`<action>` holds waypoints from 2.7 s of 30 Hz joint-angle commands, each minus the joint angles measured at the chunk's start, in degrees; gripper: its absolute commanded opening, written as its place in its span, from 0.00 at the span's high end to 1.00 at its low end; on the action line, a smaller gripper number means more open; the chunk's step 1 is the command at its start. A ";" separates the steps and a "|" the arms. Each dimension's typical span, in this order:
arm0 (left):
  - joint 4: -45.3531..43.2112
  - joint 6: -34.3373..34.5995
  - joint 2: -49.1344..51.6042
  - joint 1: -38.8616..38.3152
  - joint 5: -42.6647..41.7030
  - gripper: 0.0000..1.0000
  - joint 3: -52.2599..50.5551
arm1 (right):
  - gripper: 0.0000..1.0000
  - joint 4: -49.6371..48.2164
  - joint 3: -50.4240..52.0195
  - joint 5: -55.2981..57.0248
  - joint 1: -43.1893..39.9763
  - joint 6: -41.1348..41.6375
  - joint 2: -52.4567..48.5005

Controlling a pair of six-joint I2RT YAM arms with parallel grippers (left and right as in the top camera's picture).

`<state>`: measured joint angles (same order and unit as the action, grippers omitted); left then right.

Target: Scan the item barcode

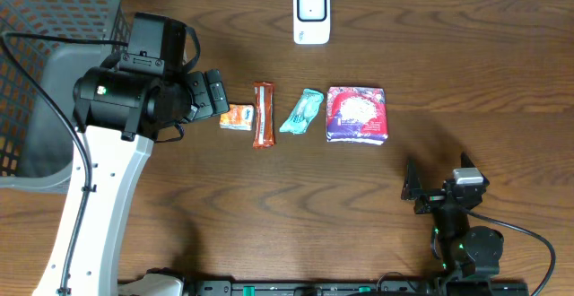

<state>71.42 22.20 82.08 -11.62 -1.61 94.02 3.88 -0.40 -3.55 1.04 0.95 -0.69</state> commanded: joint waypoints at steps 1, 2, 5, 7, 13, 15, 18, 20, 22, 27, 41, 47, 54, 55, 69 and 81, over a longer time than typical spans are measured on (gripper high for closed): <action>0.15 -0.55 -0.20 0.20 -0.57 0.02 0.83 | 0.01 0.24 0.09 0.22 0.46 -0.61 0.31; 0.15 -0.52 -0.20 0.20 -0.55 0.02 0.83 | 0.01 0.24 0.09 0.22 0.46 -0.61 0.31; 0.15 -0.52 -0.20 0.20 -0.57 0.02 0.83 | 0.01 0.24 0.09 0.22 0.46 -0.59 0.31; 0.15 -0.52 -0.20 0.20 -0.57 0.02 0.83 | 0.01 0.24 0.09 0.22 0.46 -0.59 0.31; 0.15 -0.52 -0.20 0.20 -0.55 0.02 0.83 | 0.01 -6.60 0.09 -12.74 0.52 11.87 0.31; 0.15 -0.52 -0.20 0.20 -0.57 0.02 0.83 | 0.01 -7.96 0.09 -26.60 0.50 23.32 0.31; 0.15 -0.52 -0.20 0.20 -0.57 0.02 0.83 | 0.01 -10.88 0.09 -33.66 0.52 36.70 0.31; 0.15 -0.55 -0.20 0.20 -0.57 0.02 0.83 | 0.01 -17.03 0.09 -33.14 0.50 41.48 0.31; 0.15 -0.55 -0.20 0.20 -0.55 0.02 0.83 | 0.01 -29.35 0.07 -32.33 0.50 43.58 0.31; 0.15 -0.52 -0.20 0.20 -0.55 0.02 0.83 | 0.01 -43.54 -6.43 -19.10 0.46 41.13 -0.04; 0.15 -0.52 -0.20 0.20 -0.57 0.02 0.83 | 0.01 38.56 -64.76 -9.31 0.46 -0.79 -49.05; 0.15 -0.52 -0.20 0.20 -0.57 0.02 0.83 | 0.01 51.36 -79.93 -14.71 0.46 -2.27 -76.32; 0.15 -0.55 -0.20 0.20 -0.57 0.02 0.83 | 0.01 50.21 -81.37 -21.51 0.17 -1.46 -93.72; 0.15 -0.55 -0.20 0.20 -0.57 0.02 0.83 | 0.01 49.62 -81.37 -21.99 -0.07 -1.49 -95.71; 0.15 -0.52 -0.20 0.20 -0.57 0.02 0.83 | 0.12 48.06 -81.33 -40.85 -8.94 -11.85 -112.89; 0.15 -0.52 -0.20 0.20 -0.57 0.02 0.83 | 0.50 48.13 -81.15 -50.40 -7.15 -17.77 -122.70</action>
<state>71.55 22.20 82.08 -11.62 -2.46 94.13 51.92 -80.58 -50.39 -7.03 -14.63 -122.32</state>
